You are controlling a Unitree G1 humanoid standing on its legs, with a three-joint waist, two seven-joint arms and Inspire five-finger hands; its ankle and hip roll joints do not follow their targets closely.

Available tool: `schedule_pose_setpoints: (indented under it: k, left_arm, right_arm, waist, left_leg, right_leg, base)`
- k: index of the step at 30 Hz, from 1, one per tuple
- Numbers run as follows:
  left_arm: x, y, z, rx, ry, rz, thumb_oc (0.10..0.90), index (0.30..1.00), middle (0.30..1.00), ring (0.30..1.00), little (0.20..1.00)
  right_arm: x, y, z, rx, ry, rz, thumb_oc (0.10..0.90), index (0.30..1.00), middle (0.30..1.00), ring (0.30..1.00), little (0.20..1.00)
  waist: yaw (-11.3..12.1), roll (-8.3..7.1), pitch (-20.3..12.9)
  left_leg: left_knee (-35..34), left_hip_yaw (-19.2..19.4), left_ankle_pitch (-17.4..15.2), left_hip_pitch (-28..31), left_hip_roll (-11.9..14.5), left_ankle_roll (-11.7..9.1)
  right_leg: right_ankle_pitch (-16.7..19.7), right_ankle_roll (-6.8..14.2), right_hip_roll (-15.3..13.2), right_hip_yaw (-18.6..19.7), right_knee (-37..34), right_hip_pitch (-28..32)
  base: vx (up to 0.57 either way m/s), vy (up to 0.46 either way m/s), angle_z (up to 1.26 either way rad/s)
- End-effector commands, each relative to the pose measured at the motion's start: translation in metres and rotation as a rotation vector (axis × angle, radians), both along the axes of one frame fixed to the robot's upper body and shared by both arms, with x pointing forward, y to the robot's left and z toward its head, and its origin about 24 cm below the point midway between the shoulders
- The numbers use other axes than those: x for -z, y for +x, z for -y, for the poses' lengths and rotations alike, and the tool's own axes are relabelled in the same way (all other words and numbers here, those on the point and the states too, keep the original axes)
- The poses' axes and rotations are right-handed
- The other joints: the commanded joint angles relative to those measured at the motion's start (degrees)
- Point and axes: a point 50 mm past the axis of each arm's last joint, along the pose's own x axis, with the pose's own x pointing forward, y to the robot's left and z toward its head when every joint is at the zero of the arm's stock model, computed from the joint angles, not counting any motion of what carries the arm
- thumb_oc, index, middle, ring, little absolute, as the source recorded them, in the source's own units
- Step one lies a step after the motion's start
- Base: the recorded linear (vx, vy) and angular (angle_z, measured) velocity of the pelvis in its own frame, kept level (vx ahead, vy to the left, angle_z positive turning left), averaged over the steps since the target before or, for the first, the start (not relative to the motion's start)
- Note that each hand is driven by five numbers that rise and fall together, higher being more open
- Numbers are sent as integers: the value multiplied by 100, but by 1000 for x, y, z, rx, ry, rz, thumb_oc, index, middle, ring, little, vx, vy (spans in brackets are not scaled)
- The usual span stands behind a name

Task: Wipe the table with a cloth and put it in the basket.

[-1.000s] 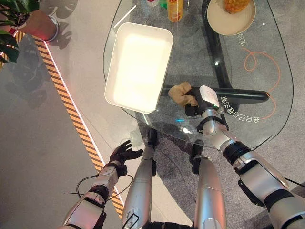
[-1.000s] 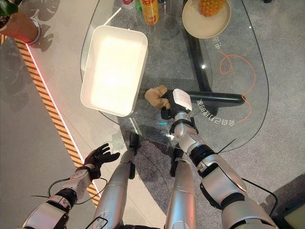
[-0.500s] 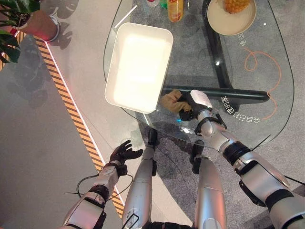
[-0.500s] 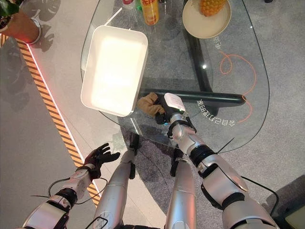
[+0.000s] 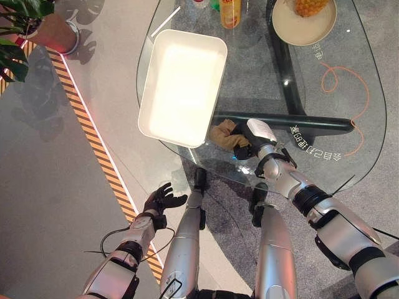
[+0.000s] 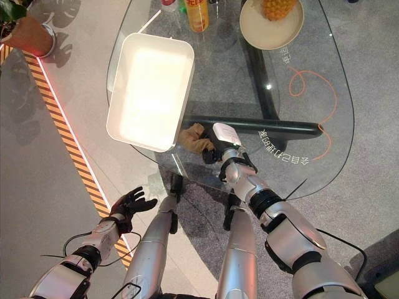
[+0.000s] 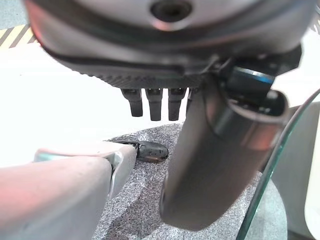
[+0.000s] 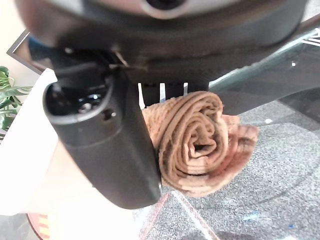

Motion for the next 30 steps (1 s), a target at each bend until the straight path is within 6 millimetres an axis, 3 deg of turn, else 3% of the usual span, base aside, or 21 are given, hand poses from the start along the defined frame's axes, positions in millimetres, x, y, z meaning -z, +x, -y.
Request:
schedule_pose_setpoints:
  k: [1,17,30]
  left_arm:
    - [6,-7,-8,-30,24,-21,800,900,900,900,900]
    - [5,-10,-16,-54,26,-16,800,900,900,900,900]
    - [3,-12,-27,-78,31,-10,800,900,900,900,900]
  right_arm:
    - [-36,6,-22,-110,7,162,100,300,300,300,200]
    - [-81,12,35,208,90,478,100,300,300,300,200]
    - [-92,6,86,417,100,584,100,300,300,300,200]
  waist:
    - [11,-19,-87]
    - [-2,-49,-87]
    - [-47,-114,-87]
  left_leg:
    - [755,339,-784,-74,-278,305]
    - [848,325,-858,-161,-232,366]
    - [935,318,-929,-242,-203,414]
  right_leg:
    - [945,192,-76,-76,-1264,194]
    - [926,222,-36,-62,-1144,97]
    - [914,241,-7,-51,-1107,47]
  base:
    - [0,0,0]
    - [0,0,0]
    - [0,0,0]
